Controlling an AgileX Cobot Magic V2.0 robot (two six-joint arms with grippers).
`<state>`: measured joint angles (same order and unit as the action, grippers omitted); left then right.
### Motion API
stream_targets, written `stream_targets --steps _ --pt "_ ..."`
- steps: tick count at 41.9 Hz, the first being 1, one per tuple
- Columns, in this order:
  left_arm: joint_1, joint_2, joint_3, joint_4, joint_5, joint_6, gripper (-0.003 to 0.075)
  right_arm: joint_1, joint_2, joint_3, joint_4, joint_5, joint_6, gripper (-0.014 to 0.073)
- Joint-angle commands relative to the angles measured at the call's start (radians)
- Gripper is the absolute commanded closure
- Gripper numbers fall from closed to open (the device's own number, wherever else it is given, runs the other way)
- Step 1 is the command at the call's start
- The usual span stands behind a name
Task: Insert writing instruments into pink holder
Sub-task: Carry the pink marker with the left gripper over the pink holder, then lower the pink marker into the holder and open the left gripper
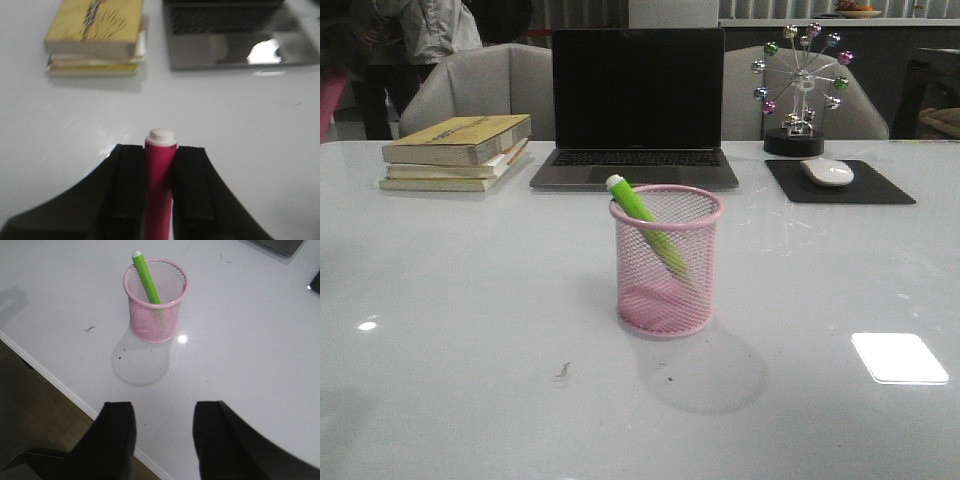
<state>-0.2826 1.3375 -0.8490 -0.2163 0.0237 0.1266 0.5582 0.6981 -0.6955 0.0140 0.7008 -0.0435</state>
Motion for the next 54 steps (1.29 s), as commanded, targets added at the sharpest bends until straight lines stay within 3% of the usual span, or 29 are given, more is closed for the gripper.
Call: stream_targets --steps 1,11,21,32,45,49,54 --pt "-0.115 -0.079 0.036 -0.023 -0.261 0.002 0.0629 -0.002 -0.005 -0.027 0.004 -0.066 -0.01 0.019" --pt "-0.426 -0.016 0.062 -0.023 -0.604 0.002 0.0629 -0.002 -0.005 -0.027 0.004 -0.066 -0.01 0.019" --pt "-0.559 0.183 0.04 -0.017 -0.937 -0.005 0.0629 -0.002 -0.005 -0.027 0.004 -0.066 -0.01 0.019" --pt "-0.566 0.378 -0.092 -0.017 -0.942 -0.006 0.0629 -0.002 -0.005 -0.027 0.004 -0.066 -0.01 0.019" --pt "-0.566 0.468 -0.121 -0.017 -0.923 -0.007 0.0622 -0.002 -0.005 -0.027 0.004 -0.066 -0.01 0.019" --pt "-0.566 0.468 -0.121 -0.017 -0.914 -0.007 0.0556 -0.002 -0.005 -0.027 0.004 -0.066 -0.01 0.019" --pt "-0.566 0.468 -0.121 0.001 -0.914 -0.007 0.0405 -0.002 -0.005 -0.027 0.004 -0.066 -0.01 0.019"
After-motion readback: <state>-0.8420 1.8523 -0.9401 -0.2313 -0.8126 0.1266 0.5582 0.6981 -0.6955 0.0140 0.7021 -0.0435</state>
